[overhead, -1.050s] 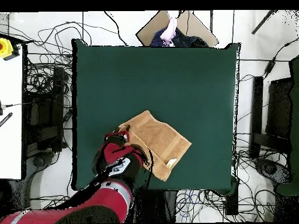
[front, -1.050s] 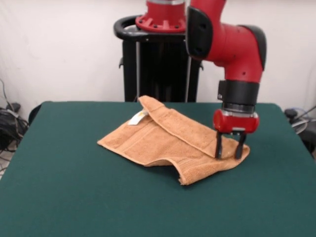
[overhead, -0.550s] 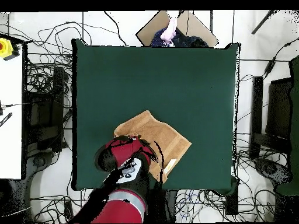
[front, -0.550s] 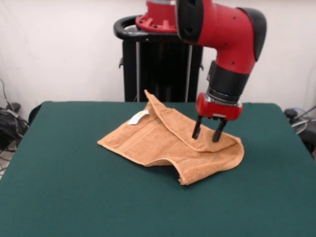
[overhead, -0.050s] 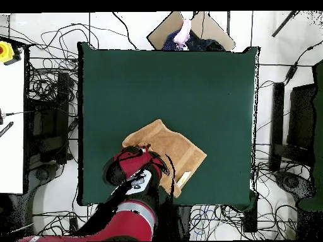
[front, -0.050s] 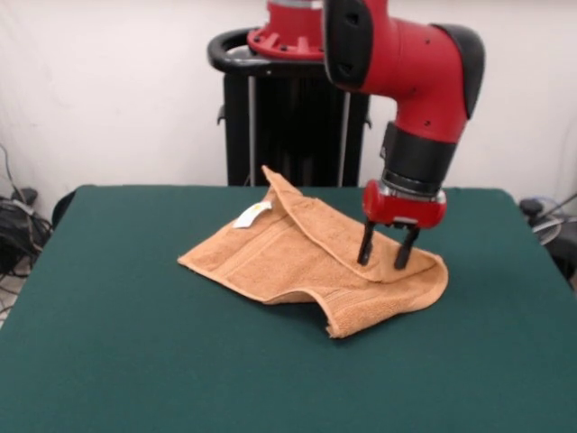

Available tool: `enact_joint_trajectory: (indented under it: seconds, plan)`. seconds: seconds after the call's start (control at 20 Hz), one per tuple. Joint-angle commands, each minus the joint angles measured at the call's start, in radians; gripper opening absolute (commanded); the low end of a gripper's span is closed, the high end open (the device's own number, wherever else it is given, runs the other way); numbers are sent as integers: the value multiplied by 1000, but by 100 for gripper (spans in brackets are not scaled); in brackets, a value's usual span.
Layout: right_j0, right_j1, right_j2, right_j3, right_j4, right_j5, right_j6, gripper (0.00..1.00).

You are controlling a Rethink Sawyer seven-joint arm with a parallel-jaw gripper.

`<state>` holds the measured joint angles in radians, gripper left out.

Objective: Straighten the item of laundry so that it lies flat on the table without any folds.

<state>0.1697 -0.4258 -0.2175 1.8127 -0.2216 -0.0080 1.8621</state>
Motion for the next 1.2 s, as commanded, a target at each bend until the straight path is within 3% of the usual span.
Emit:
enact_joint_trajectory:
  seconds: [0.05, 0.3, 0.45, 0.5, 0.65, 0.8, 1.05, 1.2]
  plan:
    - [-9, 115, 148, -42, 24, -57, 149, 100]
    - [30, 114, 120, 8, 144, -12, 242, 100]
    - [6, 114, 153, 40, 169, -37, 256, 100]
    - [2, 115, 161, 47, 177, -60, 241, 0]
    - [-20, 102, 182, 62, 189, -24, 239, 0]
    - [-7, 32, 153, 103, 212, 50, 230, 0]
    - [97, -130, 42, 206, 238, 190, 221, 0]
    - [171, -130, -36, 264, 267, 118, 276, 0]
